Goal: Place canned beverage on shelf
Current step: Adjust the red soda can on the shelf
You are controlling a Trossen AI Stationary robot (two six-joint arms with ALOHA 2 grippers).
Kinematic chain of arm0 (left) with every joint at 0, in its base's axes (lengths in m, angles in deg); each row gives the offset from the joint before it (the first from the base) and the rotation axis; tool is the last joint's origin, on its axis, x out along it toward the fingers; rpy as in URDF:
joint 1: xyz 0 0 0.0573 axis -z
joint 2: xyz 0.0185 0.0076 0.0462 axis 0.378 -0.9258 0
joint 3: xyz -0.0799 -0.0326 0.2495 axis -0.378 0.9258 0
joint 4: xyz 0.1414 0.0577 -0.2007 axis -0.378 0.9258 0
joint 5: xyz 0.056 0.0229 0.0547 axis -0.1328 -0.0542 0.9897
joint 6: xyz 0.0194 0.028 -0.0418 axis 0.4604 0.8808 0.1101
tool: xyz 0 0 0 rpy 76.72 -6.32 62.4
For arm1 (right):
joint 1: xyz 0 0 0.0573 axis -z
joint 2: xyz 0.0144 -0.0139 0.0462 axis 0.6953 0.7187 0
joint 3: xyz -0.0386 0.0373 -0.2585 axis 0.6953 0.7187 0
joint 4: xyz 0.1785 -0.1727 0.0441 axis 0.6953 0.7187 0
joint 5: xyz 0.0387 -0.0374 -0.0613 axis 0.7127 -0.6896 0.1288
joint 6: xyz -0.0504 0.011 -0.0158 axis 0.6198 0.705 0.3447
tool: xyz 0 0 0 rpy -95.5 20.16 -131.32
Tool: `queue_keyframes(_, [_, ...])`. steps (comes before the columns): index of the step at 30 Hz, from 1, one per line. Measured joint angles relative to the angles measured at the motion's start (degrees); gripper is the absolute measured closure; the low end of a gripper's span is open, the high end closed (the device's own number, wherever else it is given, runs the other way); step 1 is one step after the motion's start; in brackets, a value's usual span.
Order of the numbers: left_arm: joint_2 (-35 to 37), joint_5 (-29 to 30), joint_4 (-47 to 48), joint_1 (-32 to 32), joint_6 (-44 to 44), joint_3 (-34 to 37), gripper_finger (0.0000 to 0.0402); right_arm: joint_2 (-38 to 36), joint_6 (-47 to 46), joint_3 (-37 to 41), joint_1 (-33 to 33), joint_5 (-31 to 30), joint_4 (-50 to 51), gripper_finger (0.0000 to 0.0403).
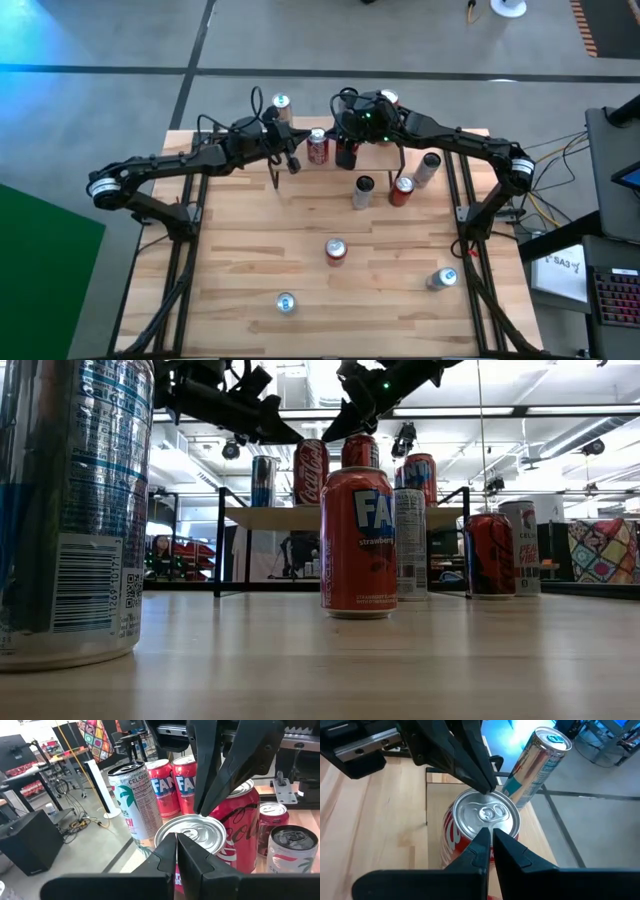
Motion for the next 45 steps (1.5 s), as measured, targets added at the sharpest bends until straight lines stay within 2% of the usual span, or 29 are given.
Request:
queue_keyframes(13, [0.48, -0.48, 0.6, 0.38, -1.29, 0.1, 0.0402, -0.19, 0.42, 0.0, 0.0, -0.06, -2.23, 0.039])
queue_keyframes(18, [1.73, 2.17, 1.35, 0.4, 0.81, 0.23, 0.0402, -1.24, -1.13, 0.0, -0.42, 0.56, -1.02, 0.039])
queue_keyframes(26, [0.94, 2.47, 0.29, 0.21, 4.67, -1.7, 0.0402, -1.17, -5.35, 0.0, -0.92, 9.02, 0.1, 0.039])
queue_keyframes(34, [-1.78, 2.54, 0.23, -0.18, 7.01, -3.61, 0.0402, 1.31, -5.51, -0.01, -1.17, 8.94, -0.89, 0.039])
queue_keyframes(38, [-2.27, 2.54, 0.63, -0.22, 7.05, -3.58, 0.0402, 1.31, -5.05, -0.02, -1.18, 6.19, -1.06, 0.039])
queue_keyframes(45, [-2.44, 2.62, 1.9, -0.22, 6.07, -3.6, 0.0402, 1.31, -4.63, -0.02, -1.16, 5.83, -1.0, 0.039])
